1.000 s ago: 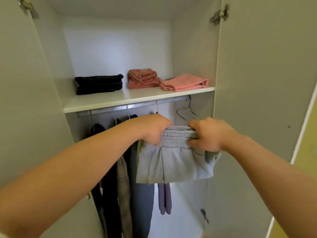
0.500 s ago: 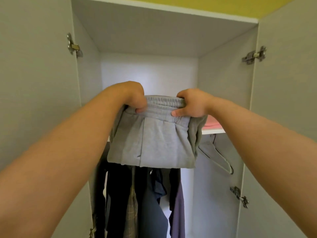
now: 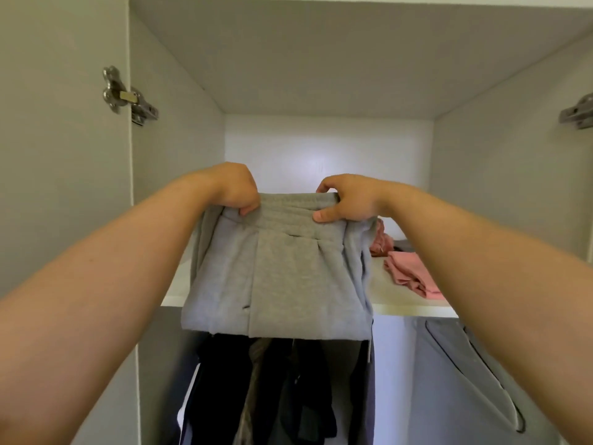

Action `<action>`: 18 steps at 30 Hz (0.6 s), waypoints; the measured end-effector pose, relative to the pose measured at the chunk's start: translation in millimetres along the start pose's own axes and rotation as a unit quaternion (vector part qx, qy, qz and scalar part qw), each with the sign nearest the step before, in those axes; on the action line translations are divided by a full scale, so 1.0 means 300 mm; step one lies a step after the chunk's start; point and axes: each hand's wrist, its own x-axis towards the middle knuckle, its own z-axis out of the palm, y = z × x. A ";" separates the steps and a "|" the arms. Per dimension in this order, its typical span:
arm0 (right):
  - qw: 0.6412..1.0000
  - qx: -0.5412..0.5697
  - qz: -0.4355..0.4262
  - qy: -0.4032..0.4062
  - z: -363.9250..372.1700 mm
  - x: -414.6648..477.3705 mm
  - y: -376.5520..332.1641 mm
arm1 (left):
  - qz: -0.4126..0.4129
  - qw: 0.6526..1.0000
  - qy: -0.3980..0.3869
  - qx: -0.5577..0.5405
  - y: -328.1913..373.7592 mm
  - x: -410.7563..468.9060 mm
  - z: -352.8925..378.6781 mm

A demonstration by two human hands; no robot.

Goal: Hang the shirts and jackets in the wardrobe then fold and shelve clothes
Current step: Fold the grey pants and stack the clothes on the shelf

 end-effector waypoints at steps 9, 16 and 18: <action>0.984 -0.178 0.022 0.017 0.353 0.239 -0.029 | -0.028 0.999 -0.031 0.014 -0.076 0.201 0.369; 0.987 -0.031 0.020 -0.154 0.578 0.283 -0.097 | -0.049 0.977 -0.201 -0.046 -0.177 0.176 0.498; 0.991 0.005 0.014 -0.136 0.608 0.323 -0.122 | -0.077 0.975 -0.201 -0.055 -0.239 0.191 0.503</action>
